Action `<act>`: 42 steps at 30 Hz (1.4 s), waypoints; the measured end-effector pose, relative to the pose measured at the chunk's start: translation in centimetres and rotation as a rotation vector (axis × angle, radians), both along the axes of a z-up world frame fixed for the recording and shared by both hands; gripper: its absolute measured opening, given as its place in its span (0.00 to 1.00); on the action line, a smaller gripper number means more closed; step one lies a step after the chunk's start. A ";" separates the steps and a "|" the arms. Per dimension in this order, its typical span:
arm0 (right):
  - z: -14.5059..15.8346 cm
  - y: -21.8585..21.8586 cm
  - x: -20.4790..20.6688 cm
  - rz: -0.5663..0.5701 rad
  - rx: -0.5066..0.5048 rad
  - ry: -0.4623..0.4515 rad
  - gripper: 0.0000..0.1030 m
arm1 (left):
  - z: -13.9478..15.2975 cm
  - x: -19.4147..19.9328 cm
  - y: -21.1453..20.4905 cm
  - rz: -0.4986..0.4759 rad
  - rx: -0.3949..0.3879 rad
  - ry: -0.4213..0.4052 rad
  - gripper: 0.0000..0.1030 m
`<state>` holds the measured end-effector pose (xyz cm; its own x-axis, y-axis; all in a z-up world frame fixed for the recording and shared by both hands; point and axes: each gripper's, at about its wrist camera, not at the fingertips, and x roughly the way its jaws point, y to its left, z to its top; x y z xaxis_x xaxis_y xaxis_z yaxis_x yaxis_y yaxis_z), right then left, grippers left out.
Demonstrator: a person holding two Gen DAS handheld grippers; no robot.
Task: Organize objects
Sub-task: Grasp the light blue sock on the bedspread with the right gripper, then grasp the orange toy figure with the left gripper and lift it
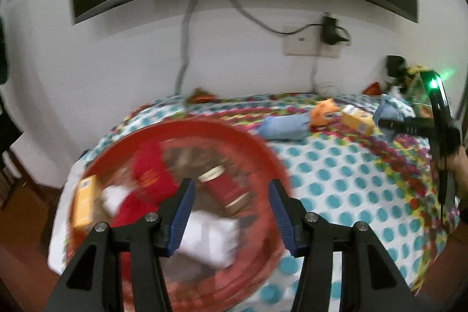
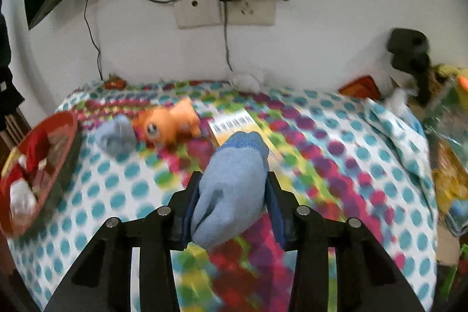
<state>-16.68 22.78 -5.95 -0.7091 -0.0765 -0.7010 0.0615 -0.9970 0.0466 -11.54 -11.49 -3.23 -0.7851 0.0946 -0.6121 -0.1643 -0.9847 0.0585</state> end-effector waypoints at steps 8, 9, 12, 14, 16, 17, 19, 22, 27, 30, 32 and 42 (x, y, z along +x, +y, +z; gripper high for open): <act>-2.3 5.0 1.6 -0.101 -0.019 -0.066 0.38 | 0.1 -6.1 8.9 -0.178 -0.006 -0.040 0.52; -2.5 5.3 1.5 -0.108 -0.020 -0.072 0.38 | 0.0 -6.9 9.9 -0.196 -0.009 -0.042 0.52; -3.3 5.6 1.1 -0.111 -0.033 -0.089 0.38 | -0.4 -10.1 13.2 -0.257 -0.025 -0.082 0.52; -3.3 5.6 1.0 -0.111 -0.047 -0.083 0.38 | -0.6 -12.4 15.2 -0.283 -0.042 -0.116 0.52; -3.4 5.4 0.9 -0.109 -0.051 -0.094 0.38 | -0.9 -14.3 16.6 -0.305 -0.047 -0.158 0.52; -3.5 5.3 0.8 -0.106 -0.047 -0.098 0.39 | -1.0 -15.5 17.3 -0.314 -0.048 -0.177 0.52; -3.5 4.9 0.8 -0.103 -0.032 -0.100 0.40 | -1.4 -17.7 18.5 -0.322 -0.069 -0.213 0.52; -3.5 4.7 0.7 -0.101 -0.029 -0.103 0.41 | -2.4 -20.5 19.7 -0.323 -0.112 -0.268 0.52; -3.6 4.7 0.7 -0.097 -0.061 -0.102 0.43 | -4.0 -23.3 21.8 -0.361 -0.208 -0.326 0.52; -3.6 4.7 0.6 -0.097 -0.061 -0.102 0.44 | -5.1 -24.3 22.4 -0.378 -0.239 -0.362 0.52; -3.7 4.6 0.5 -0.097 -0.069 -0.101 0.44 | -6.0 -24.8 23.0 -0.371 -0.271 -0.374 0.52; -3.8 4.7 0.4 -0.104 -0.074 -0.101 0.44 | -7.5 -25.3 22.8 -0.282 -0.261 -0.321 0.52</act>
<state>-16.26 27.52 -9.70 -0.6423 -0.0607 -0.7641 -0.0506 -0.9913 0.1213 -36.83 11.34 -10.71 -0.5194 0.0879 -0.8500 -0.4724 -0.8584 0.1999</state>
